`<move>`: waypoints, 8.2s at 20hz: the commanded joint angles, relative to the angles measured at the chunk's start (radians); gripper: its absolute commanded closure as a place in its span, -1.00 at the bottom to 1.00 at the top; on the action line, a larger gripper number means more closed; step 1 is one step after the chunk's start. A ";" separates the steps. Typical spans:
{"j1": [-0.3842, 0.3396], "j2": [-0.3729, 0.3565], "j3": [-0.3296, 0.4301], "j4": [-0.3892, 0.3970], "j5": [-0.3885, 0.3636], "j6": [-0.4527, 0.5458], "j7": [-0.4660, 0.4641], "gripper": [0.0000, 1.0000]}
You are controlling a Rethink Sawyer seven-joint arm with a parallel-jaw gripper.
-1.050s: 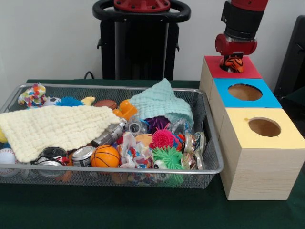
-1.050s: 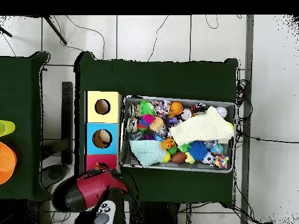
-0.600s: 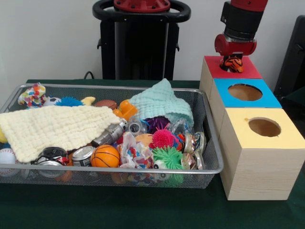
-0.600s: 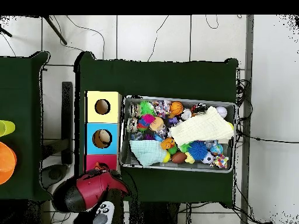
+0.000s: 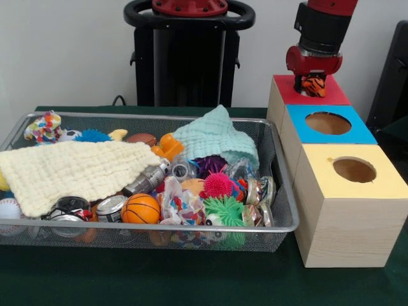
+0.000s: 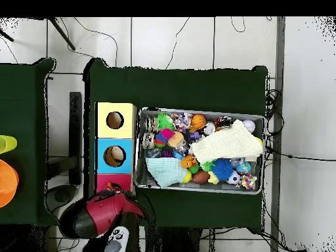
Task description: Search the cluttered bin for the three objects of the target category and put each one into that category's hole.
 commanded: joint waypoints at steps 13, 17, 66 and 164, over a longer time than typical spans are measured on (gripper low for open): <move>-0.046 -0.026 0.065 0.029 0.035 0.236 0.083 -1.00; -0.057 -0.043 0.071 0.038 0.031 0.256 0.071 -1.00; 0.054 0.082 -0.074 -0.072 -0.060 0.038 0.189 -1.00; -0.055 -0.113 0.017 -0.046 0.005 0.265 0.018 -1.00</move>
